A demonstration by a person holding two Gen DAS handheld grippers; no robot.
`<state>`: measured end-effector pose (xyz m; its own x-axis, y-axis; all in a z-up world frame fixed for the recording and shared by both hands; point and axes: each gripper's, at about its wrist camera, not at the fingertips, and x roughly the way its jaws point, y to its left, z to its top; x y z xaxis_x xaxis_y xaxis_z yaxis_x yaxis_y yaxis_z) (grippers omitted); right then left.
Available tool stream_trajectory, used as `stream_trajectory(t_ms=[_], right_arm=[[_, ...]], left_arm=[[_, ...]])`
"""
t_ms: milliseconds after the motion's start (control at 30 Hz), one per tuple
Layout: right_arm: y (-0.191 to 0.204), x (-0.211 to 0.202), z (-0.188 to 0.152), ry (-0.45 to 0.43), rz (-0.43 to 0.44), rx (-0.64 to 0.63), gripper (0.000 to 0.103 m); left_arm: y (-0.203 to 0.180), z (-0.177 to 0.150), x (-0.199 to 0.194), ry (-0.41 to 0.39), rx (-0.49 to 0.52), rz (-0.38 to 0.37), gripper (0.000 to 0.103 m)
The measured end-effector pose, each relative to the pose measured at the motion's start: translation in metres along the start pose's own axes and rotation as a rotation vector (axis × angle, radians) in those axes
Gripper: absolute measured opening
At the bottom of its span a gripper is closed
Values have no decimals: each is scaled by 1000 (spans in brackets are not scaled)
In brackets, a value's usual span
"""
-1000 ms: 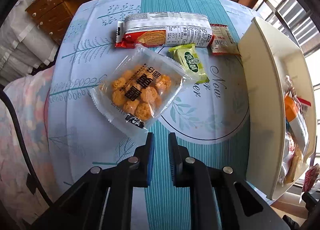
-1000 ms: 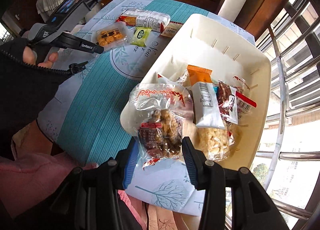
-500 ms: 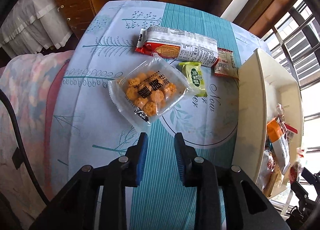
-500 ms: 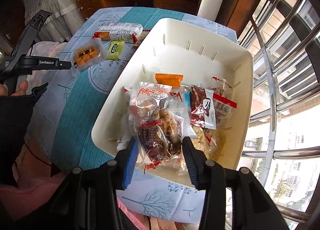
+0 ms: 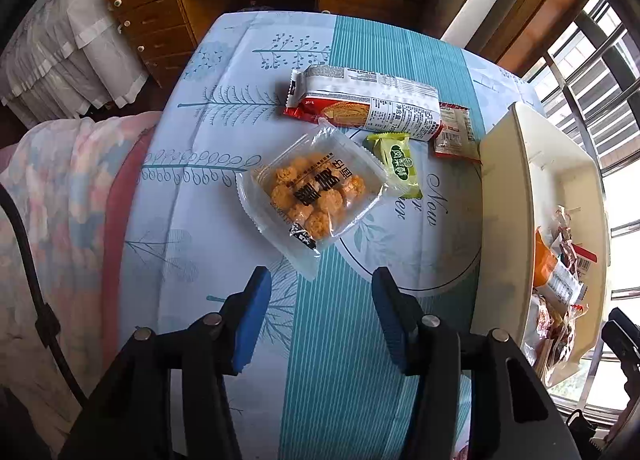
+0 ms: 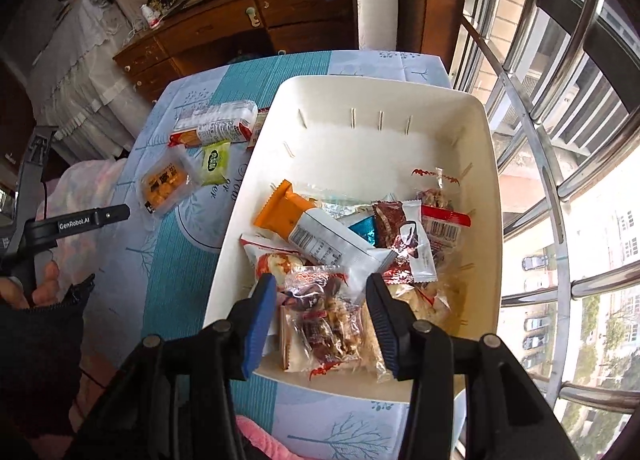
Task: Organize snacks
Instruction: 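Carry the nut bag into the cream tray and open the right tool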
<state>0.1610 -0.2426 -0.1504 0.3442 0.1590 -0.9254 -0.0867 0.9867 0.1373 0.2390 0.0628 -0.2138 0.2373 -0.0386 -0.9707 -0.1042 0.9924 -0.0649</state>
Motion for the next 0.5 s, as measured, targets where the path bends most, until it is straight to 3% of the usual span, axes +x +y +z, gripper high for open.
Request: stream_trajectory(t_ms=[100,333,500], right_arm=[[1,0,0,-5,21,58,54],[13,2,7,-27,66,192,56],[31,13,11,-21,94,247,64]], left_arm=[[3,6,2,3,30,3,59],[5,16,12,22,143,3,66],[6,19,21,24,229,-6,73]])
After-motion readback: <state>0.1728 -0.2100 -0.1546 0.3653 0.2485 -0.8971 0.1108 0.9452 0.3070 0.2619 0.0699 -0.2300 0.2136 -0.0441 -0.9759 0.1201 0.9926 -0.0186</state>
